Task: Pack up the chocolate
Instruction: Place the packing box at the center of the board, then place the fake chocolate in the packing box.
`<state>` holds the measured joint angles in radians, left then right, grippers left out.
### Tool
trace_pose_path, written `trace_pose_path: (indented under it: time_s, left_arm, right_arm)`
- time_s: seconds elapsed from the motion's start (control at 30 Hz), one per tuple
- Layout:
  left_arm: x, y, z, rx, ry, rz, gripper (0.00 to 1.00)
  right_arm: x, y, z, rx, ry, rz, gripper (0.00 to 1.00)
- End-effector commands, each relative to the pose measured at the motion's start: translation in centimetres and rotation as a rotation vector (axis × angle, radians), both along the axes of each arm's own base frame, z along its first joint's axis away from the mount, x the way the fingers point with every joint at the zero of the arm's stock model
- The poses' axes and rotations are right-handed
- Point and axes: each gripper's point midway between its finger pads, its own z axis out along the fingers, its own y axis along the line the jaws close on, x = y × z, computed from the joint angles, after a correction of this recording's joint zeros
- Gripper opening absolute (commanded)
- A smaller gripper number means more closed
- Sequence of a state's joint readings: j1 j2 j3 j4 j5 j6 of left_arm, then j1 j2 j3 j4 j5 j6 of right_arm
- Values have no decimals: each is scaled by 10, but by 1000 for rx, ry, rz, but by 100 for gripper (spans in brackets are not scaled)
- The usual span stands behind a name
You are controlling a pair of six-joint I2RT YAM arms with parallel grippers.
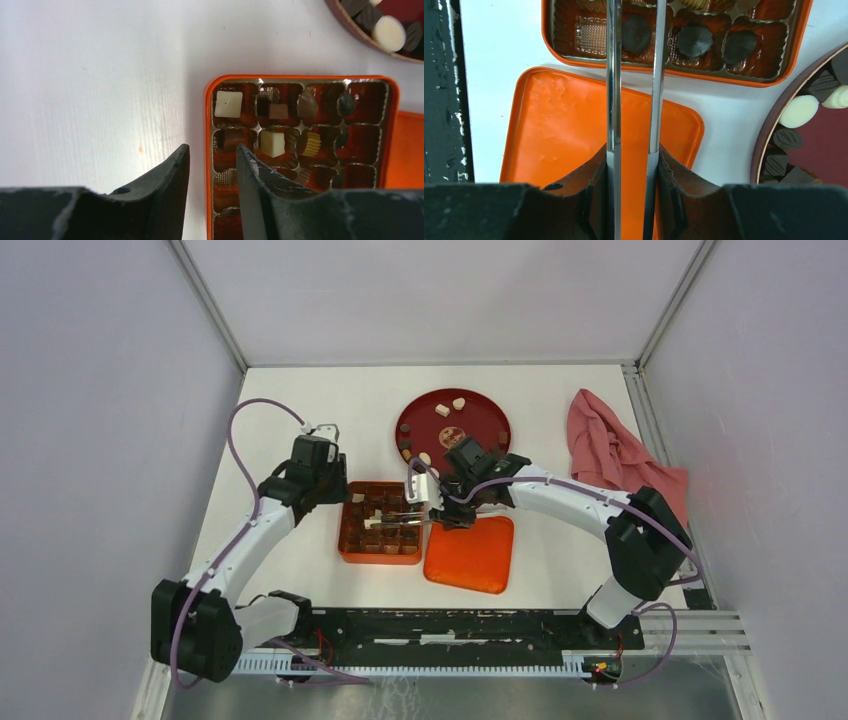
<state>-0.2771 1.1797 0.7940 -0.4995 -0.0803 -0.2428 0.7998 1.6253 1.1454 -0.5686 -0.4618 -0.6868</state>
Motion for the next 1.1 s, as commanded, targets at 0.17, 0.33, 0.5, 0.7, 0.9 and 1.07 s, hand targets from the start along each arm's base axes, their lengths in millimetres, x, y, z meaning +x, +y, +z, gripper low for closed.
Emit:
trace_pose_path:
  time_s: [0.17,0.33,0.5,0.7,0.9,1.07]
  left_arm:
    - [15,17,59,24,-230,79,49]
    - [15,16,52,36,-201,70,49]
    - [15,16,52,35,-200,68,49]
    - [15,15,51,34,-198,67,49]
    - [15,15,52,32,-201,68,49]
    - [15,16,53,31,-204,70,49]
  right_arm:
    - [8,13,-1,-9,-39,-18,4]
    - [9,15,-5,-26,-43,-30,10]
    - [10,18,-6,-21,-36,-53,17]
    - [10,18,-8,-25,-32,-55,29]
    - [6,22,-1,0,-16,-41,33]
    - [5,24,3,16,-11,-39,35]
